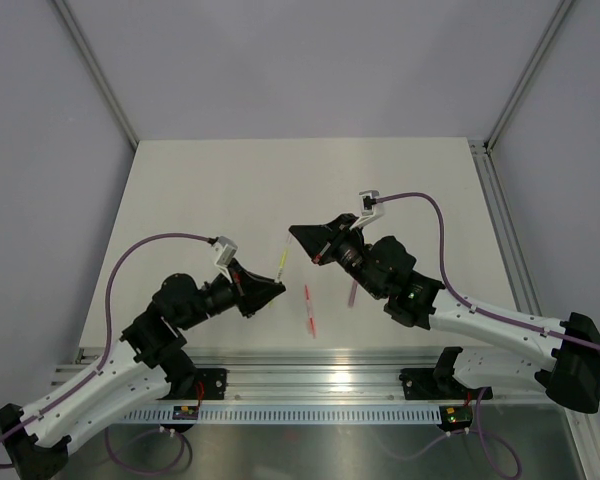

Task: Insert the pens into the pen caps
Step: Insert the pen cap onto the pen.

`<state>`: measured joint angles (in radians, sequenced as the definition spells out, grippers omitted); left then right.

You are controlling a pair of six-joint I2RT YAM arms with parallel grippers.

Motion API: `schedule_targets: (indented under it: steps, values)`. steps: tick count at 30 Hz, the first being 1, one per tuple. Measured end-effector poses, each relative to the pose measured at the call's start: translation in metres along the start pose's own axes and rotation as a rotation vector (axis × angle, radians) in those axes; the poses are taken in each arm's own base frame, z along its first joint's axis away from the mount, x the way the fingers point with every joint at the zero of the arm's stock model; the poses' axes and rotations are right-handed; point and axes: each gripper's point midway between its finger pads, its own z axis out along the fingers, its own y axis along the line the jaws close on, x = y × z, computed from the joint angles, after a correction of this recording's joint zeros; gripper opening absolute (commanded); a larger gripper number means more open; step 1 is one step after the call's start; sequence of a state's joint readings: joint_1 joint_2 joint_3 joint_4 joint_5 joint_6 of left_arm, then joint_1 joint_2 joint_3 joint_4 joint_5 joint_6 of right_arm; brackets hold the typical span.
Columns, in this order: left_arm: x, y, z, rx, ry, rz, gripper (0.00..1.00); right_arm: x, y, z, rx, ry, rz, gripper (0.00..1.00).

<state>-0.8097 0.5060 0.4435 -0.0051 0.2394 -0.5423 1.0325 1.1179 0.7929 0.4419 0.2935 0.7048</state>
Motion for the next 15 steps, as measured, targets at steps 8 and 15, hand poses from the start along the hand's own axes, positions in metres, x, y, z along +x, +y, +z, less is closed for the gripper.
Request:
schedule_targets:
  steps: [8,15]
  values:
    - [0.0012,0.0011,0.0008,-0.004,0.005,-0.001,0.0,0.0039,-0.0013,0.0011,0.004,0.009,-0.002,0.0]
    - [0.0012,0.0013,0.0008,-0.005,0.005,-0.001,0.0,0.0073,-0.0007,0.0006,0.003,0.017,0.004,0.0]
